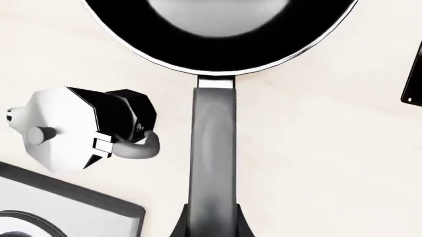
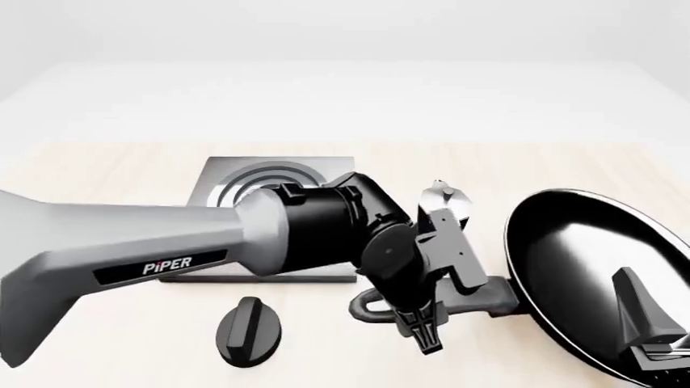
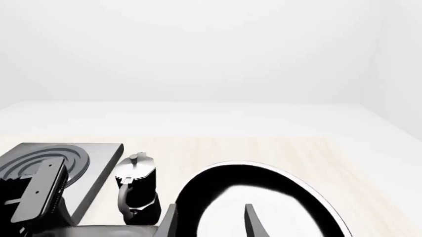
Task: Put the frying pan on the stove.
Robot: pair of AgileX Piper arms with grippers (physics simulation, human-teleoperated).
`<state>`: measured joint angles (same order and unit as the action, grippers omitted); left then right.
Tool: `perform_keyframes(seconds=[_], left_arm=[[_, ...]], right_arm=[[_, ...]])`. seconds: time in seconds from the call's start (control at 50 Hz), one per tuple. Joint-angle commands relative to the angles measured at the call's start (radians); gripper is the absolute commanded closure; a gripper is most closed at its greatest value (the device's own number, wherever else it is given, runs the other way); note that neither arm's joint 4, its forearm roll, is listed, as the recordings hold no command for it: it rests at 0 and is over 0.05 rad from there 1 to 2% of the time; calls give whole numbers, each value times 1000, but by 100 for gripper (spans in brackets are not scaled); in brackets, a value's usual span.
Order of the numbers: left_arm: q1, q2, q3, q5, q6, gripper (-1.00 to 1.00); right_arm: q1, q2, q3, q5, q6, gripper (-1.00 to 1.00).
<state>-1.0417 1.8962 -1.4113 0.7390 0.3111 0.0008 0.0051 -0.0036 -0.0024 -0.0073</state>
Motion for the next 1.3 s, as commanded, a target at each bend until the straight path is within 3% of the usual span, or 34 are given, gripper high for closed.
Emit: perform_keyframes(seconds=[0.02,0.24,0.26,0.3,0.56,0.8,0.82,1.02,1.3], left_arm=[[6,-39,-62,41,45,100],[14,-49,-103,70,70,100],[43,-28,-133,84,103,100],[15,-57,-113,77,79,100],[48,-53,-165,116,127,100],[33,-93,-162,113,121,100],[61,-71,-182,125,151,100],[87,-87,-207,121,186,100],[94,-104,-222,128,207,100]], right_arm=[[0,0,0,0,0,-100],[0,0,0,0,0,-100],[0,0,0,0,0,-100],[0,0,0,0,0,-100],[0,0,0,0,0,-100],[0,0,0,0,0,-100],[0,0,0,0,0,-100],[0,0,0,0,0,-100],[0,0,0,0,0,-100]])
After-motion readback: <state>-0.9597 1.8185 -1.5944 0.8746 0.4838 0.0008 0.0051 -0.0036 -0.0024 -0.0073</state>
